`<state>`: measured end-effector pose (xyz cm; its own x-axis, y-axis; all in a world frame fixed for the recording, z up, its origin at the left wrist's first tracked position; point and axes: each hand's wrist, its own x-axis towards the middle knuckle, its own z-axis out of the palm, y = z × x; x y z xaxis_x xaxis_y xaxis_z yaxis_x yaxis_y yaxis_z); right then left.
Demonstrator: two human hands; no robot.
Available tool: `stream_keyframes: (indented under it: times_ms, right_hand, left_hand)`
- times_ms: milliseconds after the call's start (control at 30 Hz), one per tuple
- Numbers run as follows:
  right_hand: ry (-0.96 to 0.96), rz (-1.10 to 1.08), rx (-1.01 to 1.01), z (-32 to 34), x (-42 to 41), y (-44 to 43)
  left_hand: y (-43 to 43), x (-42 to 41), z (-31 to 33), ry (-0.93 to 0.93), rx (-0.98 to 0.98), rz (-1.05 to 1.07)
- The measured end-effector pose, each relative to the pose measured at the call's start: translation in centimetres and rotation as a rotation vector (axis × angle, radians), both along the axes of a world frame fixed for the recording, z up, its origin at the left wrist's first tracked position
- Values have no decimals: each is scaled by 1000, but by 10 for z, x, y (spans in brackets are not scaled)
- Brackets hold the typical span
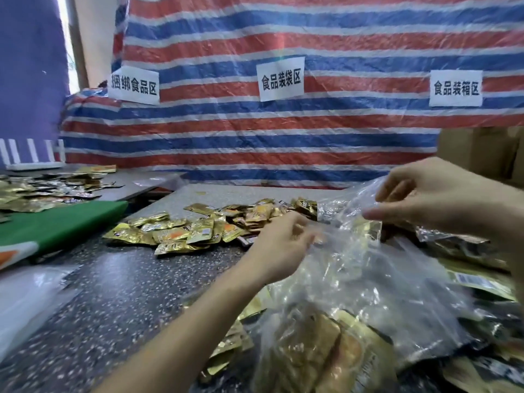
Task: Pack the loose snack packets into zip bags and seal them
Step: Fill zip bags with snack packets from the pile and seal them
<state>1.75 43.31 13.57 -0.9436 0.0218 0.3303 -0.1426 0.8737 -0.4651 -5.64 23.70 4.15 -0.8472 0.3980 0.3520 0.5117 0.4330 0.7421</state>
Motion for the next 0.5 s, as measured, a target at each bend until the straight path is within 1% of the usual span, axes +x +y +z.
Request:
stream_keyframes:
  times_ms: [33,67,100,133,200,300,333,400,467,500]
  right_hand:
    - [74,35,-18,0,-2,-7]
    - [104,88,-29,0,-3,-16]
    - [86,152,-28,-2,-3,-26]
    - [25,218,-13,-6,-4,-36]
    - [-163,328,50,-19,-8,-55]
    - [-387,399,192,-42,-17,-77]
    - [-421,407,219,-49,-20,-82]
    - [-445,414,236,-58,-24,-88]
    - [-447,419,239,-61,-26,-90]
    - [-444,424,239,-61,-27,-90]
  left_hand:
    - [0,1,0,22,-31,9]
    - [-2,1,2,40,-49,33]
    - [-6,1,7,64,-59,72]
    - [-13,-1,14,85,-80,119]
    - [-37,-7,30,82,-159,208]
    - [-93,-24,51,-8,-291,370]
    - [-114,-32,52,-42,-303,455]
    - [-153,-49,44,-85,-277,699]
    - [-186,-60,22,-117,-286,981]
    - [-199,-64,9,-162,-318,1081]
